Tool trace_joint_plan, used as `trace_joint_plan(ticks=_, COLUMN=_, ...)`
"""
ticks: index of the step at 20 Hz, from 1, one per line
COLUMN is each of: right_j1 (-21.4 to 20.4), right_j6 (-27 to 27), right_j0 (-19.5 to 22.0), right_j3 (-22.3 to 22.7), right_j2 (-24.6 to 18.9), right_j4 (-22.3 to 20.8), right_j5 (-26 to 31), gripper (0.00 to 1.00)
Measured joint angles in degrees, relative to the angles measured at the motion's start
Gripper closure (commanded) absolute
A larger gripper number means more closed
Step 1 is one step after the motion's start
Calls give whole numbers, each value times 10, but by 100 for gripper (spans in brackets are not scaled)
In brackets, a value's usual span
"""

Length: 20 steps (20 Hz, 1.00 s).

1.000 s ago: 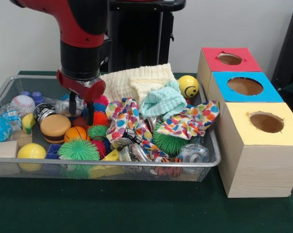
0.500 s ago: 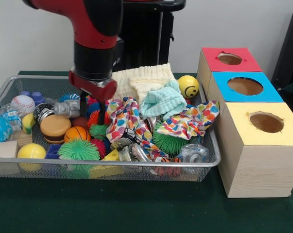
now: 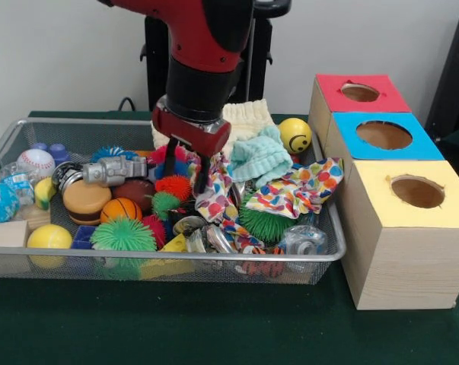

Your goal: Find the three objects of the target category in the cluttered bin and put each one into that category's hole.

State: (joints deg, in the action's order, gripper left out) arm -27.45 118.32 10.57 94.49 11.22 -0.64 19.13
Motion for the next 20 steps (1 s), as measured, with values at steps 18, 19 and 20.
trace_joint_plan(ticks=18, right_j1=34, right_j6=7, right_j0=-17, right_j3=4, right_j2=11, right_j4=72, right_j5=-75, gripper=0)
trace_joint_plan(ticks=19, right_j1=35, right_j6=9, right_j0=-22, right_j3=5, right_j2=12, right_j4=86, right_j5=-75, gripper=0)
trace_joint_plan(ticks=20, right_j1=35, right_j6=11, right_j0=-24, right_j3=5, right_j2=13, right_j4=93, right_j5=-75, gripper=0)
